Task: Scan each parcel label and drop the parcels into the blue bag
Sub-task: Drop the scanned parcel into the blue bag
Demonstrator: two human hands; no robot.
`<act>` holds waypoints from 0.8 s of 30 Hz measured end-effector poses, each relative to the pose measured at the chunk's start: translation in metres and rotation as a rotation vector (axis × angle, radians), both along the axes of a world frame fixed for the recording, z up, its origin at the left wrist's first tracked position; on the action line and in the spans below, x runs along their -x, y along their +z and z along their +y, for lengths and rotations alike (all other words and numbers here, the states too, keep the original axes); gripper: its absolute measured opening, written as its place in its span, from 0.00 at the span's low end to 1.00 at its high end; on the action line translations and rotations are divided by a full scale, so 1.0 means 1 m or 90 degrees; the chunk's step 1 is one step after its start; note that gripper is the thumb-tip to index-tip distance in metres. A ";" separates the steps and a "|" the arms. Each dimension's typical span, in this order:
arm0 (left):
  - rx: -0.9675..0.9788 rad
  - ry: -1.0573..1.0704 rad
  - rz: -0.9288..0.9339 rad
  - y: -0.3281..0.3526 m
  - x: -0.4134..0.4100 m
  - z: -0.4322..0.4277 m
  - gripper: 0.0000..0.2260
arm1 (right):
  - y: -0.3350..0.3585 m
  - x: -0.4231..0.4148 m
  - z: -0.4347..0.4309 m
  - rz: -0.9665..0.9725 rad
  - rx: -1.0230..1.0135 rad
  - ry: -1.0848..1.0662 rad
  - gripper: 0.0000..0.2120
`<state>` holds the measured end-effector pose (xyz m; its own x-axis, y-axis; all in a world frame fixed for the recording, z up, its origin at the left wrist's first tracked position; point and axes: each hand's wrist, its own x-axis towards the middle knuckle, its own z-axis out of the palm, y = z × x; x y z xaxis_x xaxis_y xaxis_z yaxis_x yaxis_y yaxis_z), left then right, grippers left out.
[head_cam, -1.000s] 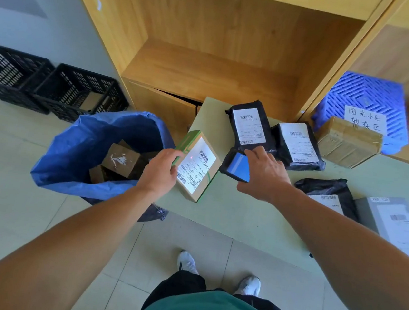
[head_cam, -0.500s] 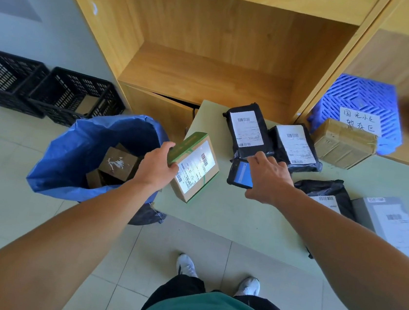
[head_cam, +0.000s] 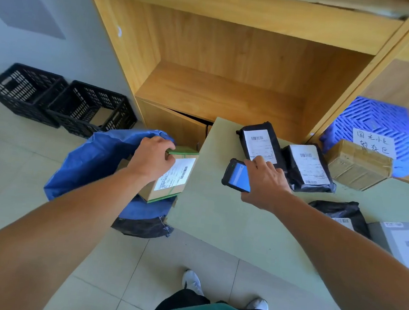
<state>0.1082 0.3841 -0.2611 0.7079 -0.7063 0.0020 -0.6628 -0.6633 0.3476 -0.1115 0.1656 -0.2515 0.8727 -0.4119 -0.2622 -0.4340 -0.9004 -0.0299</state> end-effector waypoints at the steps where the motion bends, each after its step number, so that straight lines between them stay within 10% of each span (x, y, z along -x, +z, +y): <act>1: -0.010 0.003 -0.023 0.003 -0.009 0.006 0.13 | 0.001 -0.006 0.003 -0.009 -0.003 0.001 0.35; 9: -0.246 -0.042 -0.218 0.018 -0.050 0.033 0.25 | 0.002 -0.036 0.017 -0.096 -0.016 -0.017 0.38; 24: -0.132 -0.217 -0.207 0.013 0.093 -0.093 0.32 | -0.011 0.052 -0.041 -0.113 -0.061 -0.086 0.44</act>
